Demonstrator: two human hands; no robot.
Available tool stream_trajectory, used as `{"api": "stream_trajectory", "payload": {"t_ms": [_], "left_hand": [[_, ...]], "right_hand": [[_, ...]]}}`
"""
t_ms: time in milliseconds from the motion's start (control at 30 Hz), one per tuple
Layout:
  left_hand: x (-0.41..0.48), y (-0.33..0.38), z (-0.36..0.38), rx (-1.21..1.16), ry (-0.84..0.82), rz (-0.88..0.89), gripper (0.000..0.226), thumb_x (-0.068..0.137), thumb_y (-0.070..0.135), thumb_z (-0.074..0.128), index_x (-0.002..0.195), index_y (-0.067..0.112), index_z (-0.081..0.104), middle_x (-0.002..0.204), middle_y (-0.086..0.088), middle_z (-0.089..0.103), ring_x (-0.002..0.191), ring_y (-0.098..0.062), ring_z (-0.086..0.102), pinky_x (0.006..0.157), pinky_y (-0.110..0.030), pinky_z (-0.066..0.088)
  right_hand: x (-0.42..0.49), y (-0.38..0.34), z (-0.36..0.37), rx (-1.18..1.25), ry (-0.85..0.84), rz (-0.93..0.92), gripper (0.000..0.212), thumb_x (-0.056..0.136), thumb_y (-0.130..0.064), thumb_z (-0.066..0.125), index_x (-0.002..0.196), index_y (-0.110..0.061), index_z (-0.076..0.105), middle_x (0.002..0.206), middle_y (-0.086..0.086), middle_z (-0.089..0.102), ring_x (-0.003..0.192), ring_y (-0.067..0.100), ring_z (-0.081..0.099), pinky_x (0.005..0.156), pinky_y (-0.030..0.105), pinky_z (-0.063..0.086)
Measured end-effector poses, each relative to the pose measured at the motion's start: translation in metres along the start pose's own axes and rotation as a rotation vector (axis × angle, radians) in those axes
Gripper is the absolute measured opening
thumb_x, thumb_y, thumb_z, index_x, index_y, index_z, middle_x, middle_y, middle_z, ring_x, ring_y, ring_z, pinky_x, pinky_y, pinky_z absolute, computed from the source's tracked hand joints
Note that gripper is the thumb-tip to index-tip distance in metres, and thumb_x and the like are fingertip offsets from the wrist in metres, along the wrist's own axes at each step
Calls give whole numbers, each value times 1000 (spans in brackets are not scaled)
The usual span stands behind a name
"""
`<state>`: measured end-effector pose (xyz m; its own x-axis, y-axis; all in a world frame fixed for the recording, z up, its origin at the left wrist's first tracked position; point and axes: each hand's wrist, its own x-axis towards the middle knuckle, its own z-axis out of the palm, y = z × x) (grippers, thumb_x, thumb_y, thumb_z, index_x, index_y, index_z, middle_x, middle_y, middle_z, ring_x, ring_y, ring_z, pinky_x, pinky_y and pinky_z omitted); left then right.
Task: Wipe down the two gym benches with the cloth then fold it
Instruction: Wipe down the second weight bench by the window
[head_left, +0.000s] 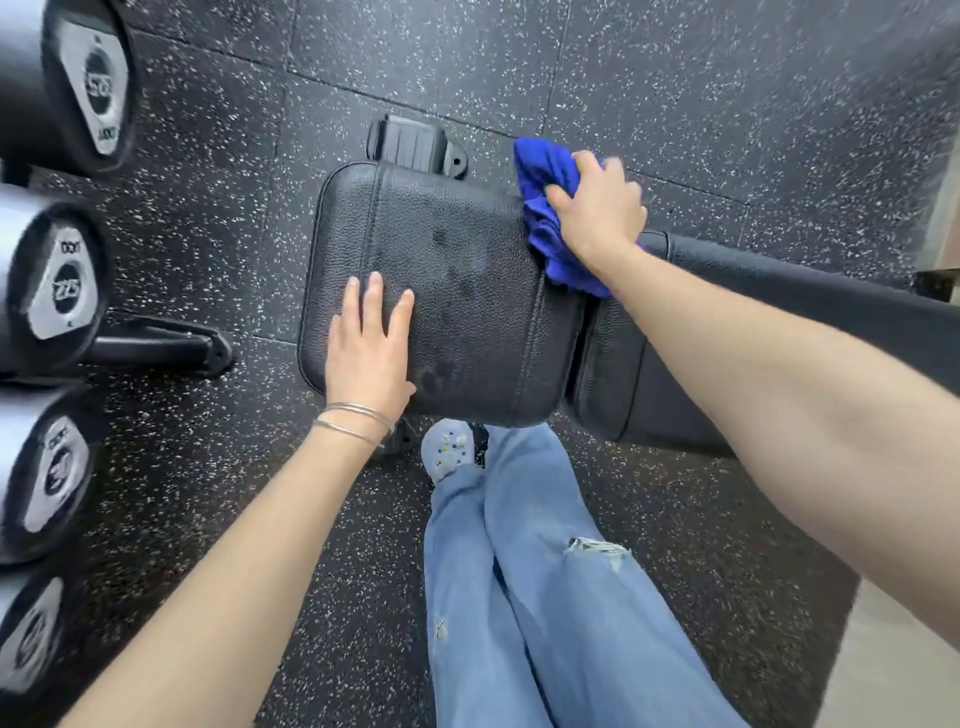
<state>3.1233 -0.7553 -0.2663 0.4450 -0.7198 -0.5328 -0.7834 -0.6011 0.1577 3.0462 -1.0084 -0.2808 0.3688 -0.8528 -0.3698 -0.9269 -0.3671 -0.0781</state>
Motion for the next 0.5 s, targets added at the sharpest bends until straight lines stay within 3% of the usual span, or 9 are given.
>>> {"api": "stream_trajectory", "payload": {"t_ms": [133, 233, 333, 433, 500], "left_hand": [[-1, 2, 0, -21, -10, -29, 104, 68, 24, 81, 148, 16, 14, 157, -17, 3, 146, -34, 0, 118, -47, 18], [-1, 7, -2, -28, -27, -49, 104, 68, 21, 80, 149, 16, 14, 158, -16, 2, 146, -33, -1, 118, -47, 18], [-2, 8, -4, -18, -47, -66, 103, 69, 21, 79, 149, 17, 13, 158, -14, 1, 146, -32, -2, 117, -46, 20], [-1, 9, -5, -20, -50, -85, 98, 72, 18, 76, 149, 17, 14, 158, -13, 0, 146, -33, -2, 116, -45, 22], [0, 11, -7, -40, -49, -89, 96, 72, 14, 74, 148, 16, 16, 158, -15, 1, 146, -34, -2, 116, -45, 21]], "right_hand": [[-52, 5, 10, -37, 107, -248, 44, 81, -43, 59, 121, -26, 55, 127, 5, 52, 104, 34, 47, 87, 41, 39], [-114, 24, 24, -21, 47, -467, 45, 63, -36, 74, 105, -20, 67, 113, 9, 62, 89, 36, 54, 75, 41, 45], [-160, 42, 38, -130, -25, -692, 54, 44, -40, 86, 92, -22, 70, 98, 8, 67, 76, 33, 59, 62, 36, 48], [-156, 50, 34, -207, -73, -878, 50, 43, -48, 84, 87, -27, 71, 93, 5, 68, 72, 29, 61, 59, 32, 46], [-130, 46, 24, -232, -55, -902, 47, 48, -47, 81, 90, -27, 70, 95, 6, 67, 75, 29, 60, 61, 33, 46]]}}
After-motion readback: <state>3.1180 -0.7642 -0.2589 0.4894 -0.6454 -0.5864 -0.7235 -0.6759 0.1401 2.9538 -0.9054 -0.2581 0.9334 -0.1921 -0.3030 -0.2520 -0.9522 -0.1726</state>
